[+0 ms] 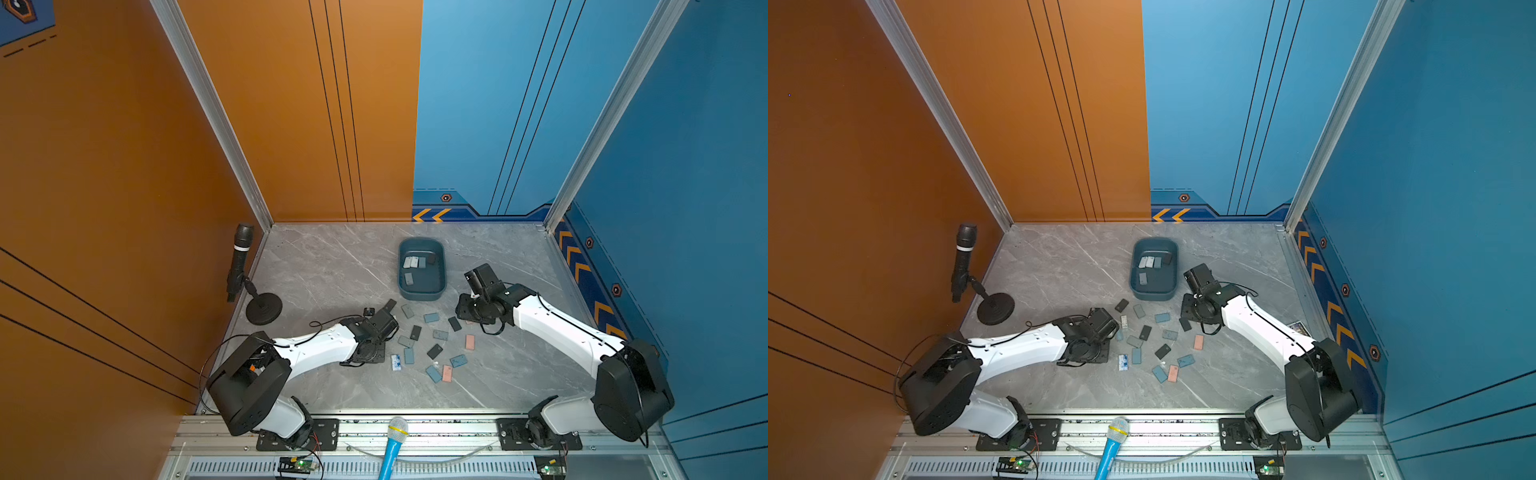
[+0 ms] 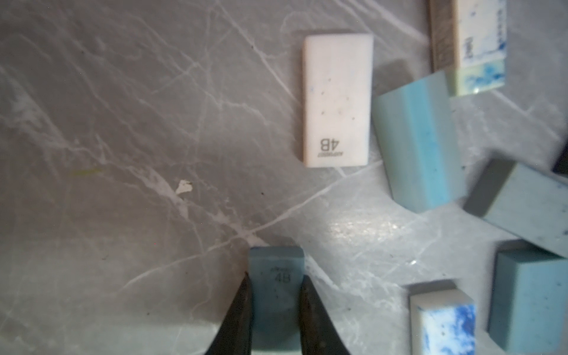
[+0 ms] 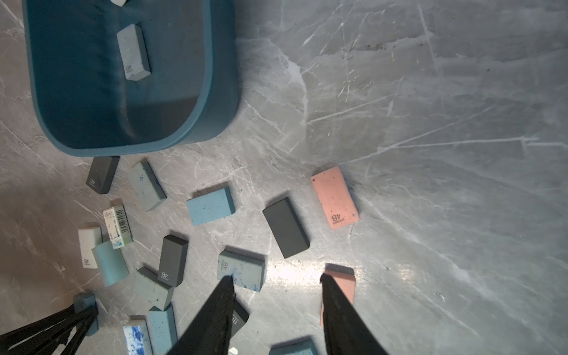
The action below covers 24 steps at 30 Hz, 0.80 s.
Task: Put the eraser in the storage box
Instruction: Pick up the eraser from the center of the board.
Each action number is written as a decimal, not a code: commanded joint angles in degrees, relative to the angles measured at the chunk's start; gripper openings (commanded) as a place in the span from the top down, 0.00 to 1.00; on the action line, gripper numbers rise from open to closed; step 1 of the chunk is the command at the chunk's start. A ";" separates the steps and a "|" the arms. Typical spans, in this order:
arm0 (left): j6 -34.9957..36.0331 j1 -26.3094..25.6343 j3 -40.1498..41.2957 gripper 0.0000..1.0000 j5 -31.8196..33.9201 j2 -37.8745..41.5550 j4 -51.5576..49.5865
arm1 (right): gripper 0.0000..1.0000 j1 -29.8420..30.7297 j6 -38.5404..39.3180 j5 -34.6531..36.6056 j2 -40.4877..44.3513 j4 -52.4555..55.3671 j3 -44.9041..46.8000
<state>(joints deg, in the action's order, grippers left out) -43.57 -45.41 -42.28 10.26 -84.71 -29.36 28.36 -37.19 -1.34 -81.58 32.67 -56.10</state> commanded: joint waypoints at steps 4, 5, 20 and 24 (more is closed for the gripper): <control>-0.29 0.24 0.40 0.80 -3.43 0.04 -2.27 | 0.52 -0.37 -1.11 -0.78 -0.67 -0.74 -0.42; -0.33 0.19 0.40 0.80 -3.35 0.36 -2.36 | 0.52 -0.40 -1.13 -0.85 -0.76 -0.70 -0.50; 0.19 0.67 -3.99 0.80 -2.57 3.18 -6.24 | 0.52 -1.15 -0.69 -1.03 -0.83 -0.94 -0.11; 0.93 1.07 -6.41 0.80 -2.06 3.89 -7.86 | 0.52 -1.63 -0.52 -1.26 -0.68 -1.00 0.02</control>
<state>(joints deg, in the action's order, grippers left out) -43.51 -44.99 -46.35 8.51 -82.13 -34.28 27.29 -37.39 -1.76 -82.06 31.88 -56.10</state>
